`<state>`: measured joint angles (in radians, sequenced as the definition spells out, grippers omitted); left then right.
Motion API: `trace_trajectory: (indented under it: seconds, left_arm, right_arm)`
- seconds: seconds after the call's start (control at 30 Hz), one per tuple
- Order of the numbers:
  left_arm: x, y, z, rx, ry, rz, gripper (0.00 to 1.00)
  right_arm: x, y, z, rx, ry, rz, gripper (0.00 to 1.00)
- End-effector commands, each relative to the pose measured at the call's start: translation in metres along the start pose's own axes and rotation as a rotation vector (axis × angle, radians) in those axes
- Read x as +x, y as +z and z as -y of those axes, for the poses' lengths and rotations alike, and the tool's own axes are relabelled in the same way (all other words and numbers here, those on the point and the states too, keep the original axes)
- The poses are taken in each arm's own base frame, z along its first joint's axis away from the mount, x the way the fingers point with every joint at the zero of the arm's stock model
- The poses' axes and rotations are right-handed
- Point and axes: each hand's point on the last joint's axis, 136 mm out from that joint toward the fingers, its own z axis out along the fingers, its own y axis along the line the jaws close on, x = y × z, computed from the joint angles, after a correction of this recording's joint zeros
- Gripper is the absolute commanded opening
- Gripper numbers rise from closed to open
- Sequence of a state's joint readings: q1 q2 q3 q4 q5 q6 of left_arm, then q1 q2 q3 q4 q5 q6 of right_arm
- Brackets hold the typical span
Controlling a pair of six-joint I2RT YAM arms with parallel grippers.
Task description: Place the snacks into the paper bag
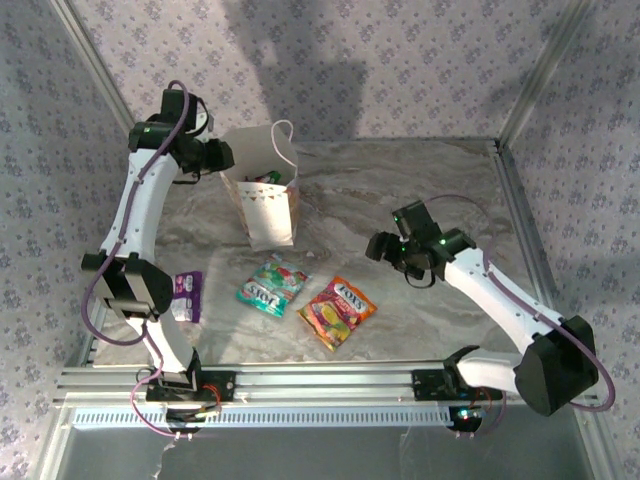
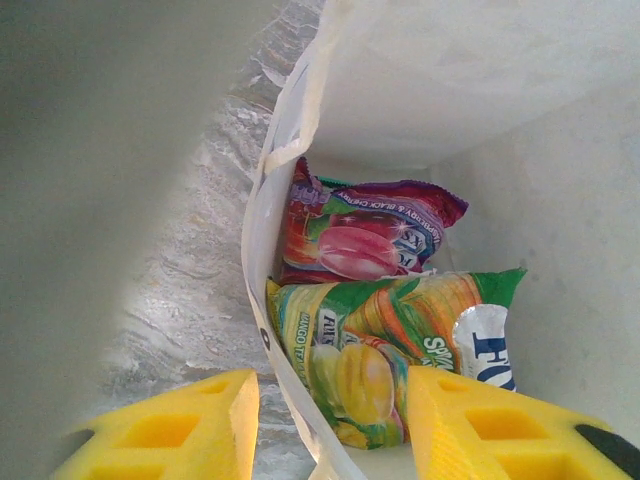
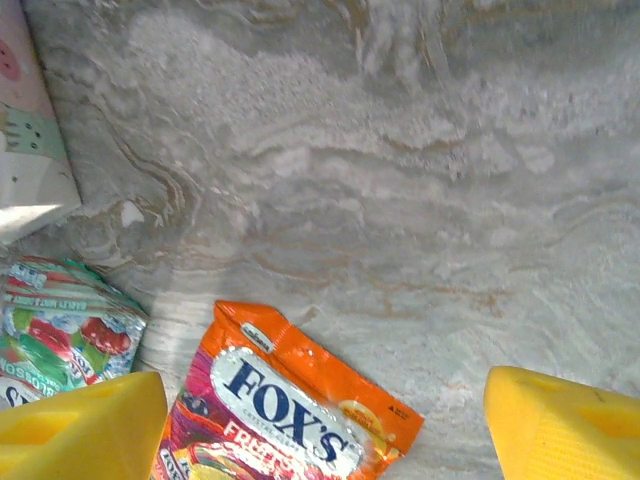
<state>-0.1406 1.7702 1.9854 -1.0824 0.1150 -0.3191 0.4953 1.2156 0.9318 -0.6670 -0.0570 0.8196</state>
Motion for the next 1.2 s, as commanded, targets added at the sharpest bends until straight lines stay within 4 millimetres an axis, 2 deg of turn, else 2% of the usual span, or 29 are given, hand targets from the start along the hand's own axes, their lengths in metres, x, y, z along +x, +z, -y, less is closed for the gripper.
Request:
trace_trajectory:
  seconds: [0.0,0.3,0.53,0.63,0.8,0.87,0.97,1.17]
  left_arm:
    - [0.006,0.001,0.0,-0.013,0.01,-0.025,0.44]
    - [0.011,0.003,0.002,-0.009,0.012,-0.035,0.45]
    - [0.013,0.004,0.004,-0.004,0.012,-0.035,0.45]
    - [0.021,0.01,0.001,-0.009,0.011,-0.052,0.45]
    - [0.024,0.01,0.001,-0.004,0.015,-0.051,0.45]
    - [0.026,0.012,0.001,-0.003,0.017,-0.048,0.45]
    - [0.029,0.012,0.0,0.0,0.016,-0.044,0.45]
    - [0.03,0.003,0.005,0.018,0.025,-0.031,0.45]
  right_arm:
    - [0.017,-0.003,0.006,-0.009,0.043,-0.047,0.85]
    - [0.057,0.01,0.013,-0.039,0.025,-0.179,0.87]
    - [0.081,0.017,0.007,-0.066,-0.019,-0.24,0.89]
    - [0.089,0.02,0.003,-0.074,-0.037,-0.261,0.89]
    - [0.108,0.03,0.0,-0.079,-0.054,-0.341,0.92]
    - [0.114,0.034,0.003,-0.065,-0.055,-0.366,0.93]
    - [0.117,0.039,-0.004,-0.078,-0.076,-0.359,0.95]
    - [0.125,0.051,-0.012,-0.085,-0.052,-0.373,0.97]
